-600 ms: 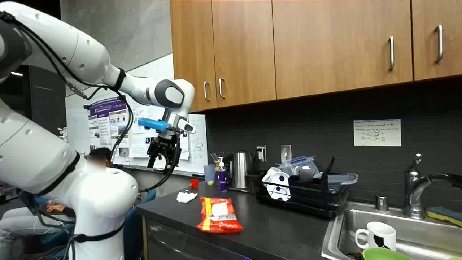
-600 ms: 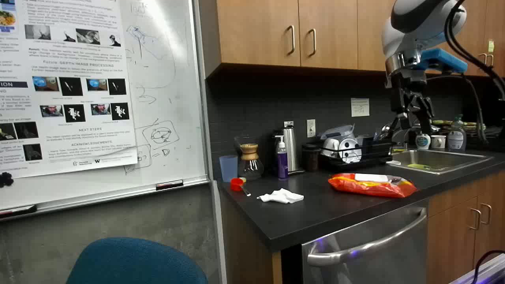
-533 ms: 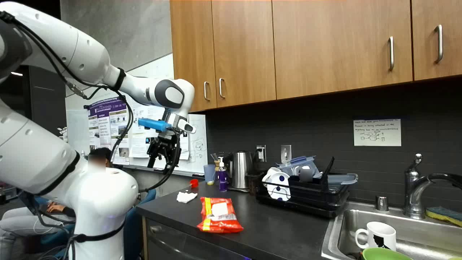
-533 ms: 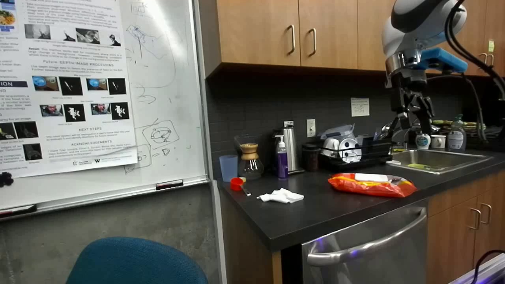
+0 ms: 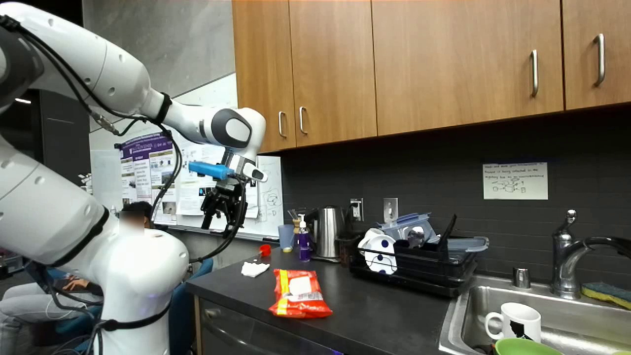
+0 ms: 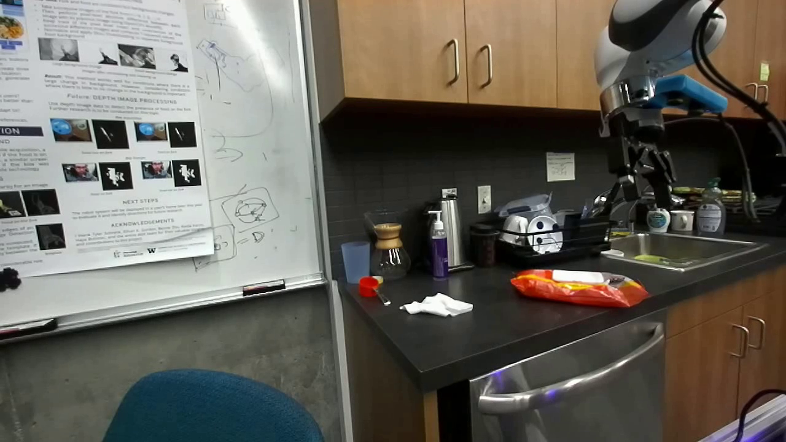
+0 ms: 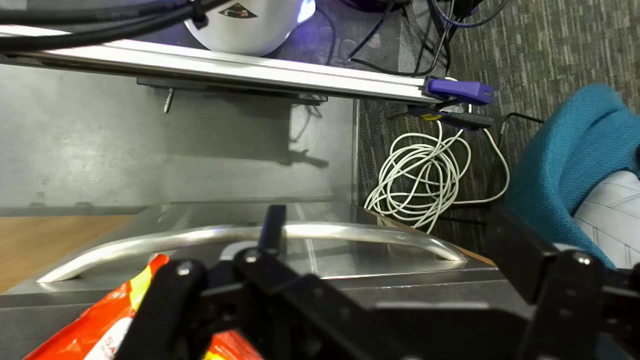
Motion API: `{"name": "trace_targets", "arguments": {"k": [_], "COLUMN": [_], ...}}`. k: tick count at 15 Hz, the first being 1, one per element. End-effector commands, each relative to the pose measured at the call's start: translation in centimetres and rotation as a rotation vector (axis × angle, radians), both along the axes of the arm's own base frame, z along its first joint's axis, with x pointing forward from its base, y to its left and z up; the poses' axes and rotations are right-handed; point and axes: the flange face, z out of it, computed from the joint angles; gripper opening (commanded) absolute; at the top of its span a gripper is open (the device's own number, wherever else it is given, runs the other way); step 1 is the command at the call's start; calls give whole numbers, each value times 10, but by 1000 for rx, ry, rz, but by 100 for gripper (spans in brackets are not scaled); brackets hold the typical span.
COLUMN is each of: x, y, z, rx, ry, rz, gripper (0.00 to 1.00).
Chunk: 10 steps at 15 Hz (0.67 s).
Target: Open the pack of wipes
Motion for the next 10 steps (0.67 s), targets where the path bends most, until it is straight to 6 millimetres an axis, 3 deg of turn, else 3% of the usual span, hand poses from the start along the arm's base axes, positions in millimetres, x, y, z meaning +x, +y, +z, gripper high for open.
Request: {"name": "trace_targets", "arguments": {"k": [1,5,10], "x": [0,9,45], "y": [0,2,8], "z": [1,-5,-27], "rx": [0,-11,-36], "ry": [1,-22,-147], "rz": [0,-8,-25], "gripper": [100,100,100]}}
